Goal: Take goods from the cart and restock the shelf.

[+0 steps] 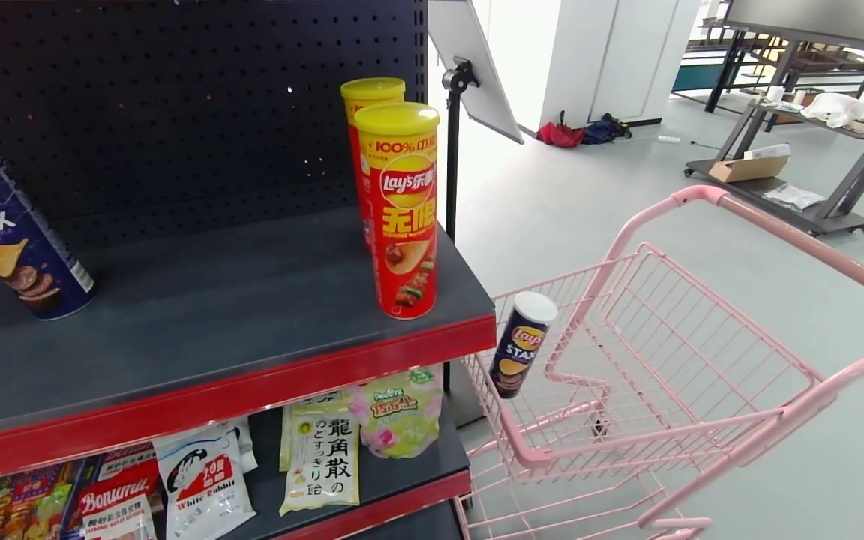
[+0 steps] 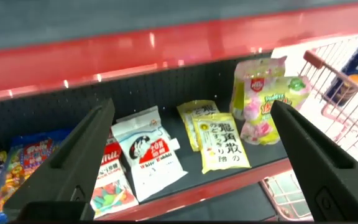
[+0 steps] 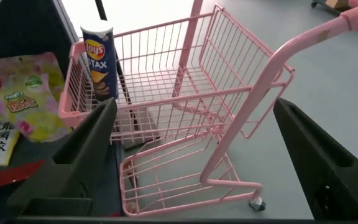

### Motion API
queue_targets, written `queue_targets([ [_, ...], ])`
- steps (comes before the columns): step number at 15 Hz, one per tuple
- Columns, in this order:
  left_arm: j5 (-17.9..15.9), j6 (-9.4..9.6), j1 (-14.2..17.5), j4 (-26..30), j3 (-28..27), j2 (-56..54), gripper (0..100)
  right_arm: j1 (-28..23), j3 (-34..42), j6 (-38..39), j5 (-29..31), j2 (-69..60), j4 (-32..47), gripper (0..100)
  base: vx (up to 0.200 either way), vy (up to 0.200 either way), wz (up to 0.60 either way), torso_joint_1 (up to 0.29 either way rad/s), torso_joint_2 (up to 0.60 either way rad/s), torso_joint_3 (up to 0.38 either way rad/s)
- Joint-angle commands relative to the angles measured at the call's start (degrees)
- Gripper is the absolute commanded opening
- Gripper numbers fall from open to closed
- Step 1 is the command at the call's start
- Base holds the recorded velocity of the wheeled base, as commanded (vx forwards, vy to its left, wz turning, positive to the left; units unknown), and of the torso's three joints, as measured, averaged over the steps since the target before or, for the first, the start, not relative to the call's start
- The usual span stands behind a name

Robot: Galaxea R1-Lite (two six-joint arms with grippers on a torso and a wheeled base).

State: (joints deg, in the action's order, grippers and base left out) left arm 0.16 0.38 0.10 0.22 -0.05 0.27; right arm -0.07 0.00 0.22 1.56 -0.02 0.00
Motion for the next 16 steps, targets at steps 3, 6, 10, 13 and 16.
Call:
queue_targets([
  [3,0.02,0.06,-0.01,0.04,0.05,0.00,100,-0.01,0.00,-0.04,0.02,0.02,0.00,100,0.000,0.000,0.00,-0.188,0.55,0.360],
  [6,0.02,0.06,-0.01,0.04,0.05,0.00,100,-0.01,0.00,-0.04,0.02,0.02,0.00,100,0.000,0.000,0.00,-0.172,0.54,0.362],
  [10,0.02,-0.03,-0.01,0.04,-0.04,0.00,100,-0.37,0.00,-0.40,-0.07,0.38,0.09,100,0.000,0.000,0.00,-0.049,0.16,0.110],
  [13,0.02,-0.03,-0.01,0.04,0.05,0.00,100,0.16,-6.59,-1.45,-2.79,3.28,-0.70,100,0.000,0.000,0.00,0.000,0.00,0.000],
  [16,0.02,0.06,-0.01,0.04,-0.04,0.00,100,1.66,-37.79,13.93,-6.22,39.31,-3.69,100,0.000,0.000,0.00,0.000,0.00,0.000],
])
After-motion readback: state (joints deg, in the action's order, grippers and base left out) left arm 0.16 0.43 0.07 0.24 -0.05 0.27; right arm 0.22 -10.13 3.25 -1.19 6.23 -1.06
